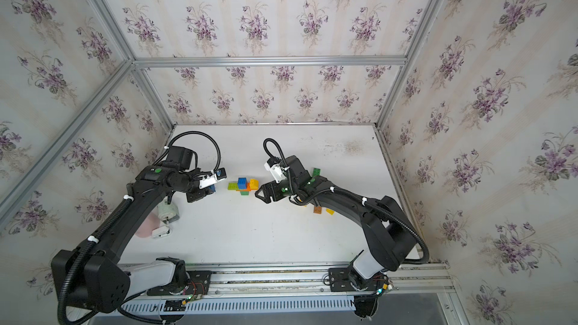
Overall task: Assemble a fork with lego
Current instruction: Assemble the lego brick with the lego brick.
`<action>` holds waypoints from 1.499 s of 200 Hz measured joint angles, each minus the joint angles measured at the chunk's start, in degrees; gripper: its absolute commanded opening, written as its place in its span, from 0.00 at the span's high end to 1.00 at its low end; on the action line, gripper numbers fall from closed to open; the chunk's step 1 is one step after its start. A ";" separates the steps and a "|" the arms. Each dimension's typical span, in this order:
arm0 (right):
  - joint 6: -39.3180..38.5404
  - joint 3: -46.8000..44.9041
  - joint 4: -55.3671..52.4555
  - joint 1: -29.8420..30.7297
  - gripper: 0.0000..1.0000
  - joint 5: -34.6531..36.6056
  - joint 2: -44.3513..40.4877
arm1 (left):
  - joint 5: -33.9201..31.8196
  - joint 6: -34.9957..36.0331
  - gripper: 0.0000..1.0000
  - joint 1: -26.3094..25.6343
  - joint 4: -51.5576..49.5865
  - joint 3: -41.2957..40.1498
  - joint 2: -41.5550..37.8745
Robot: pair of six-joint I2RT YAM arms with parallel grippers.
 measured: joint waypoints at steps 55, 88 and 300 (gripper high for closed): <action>10.34 2.03 4.66 -1.95 0.14 -5.97 7.41 | 3.37 -1.68 0.63 -0.37 1.22 3.72 4.26; 16.68 1.81 8.02 -2.12 0.14 -6.38 9.92 | 5.38 -2.14 0.63 -0.85 2.16 4.52 6.54; 34.16 8.09 19.65 -4.17 0.41 -9.49 23.89 | 7.89 0.42 0.69 -1.20 2.47 8.81 19.96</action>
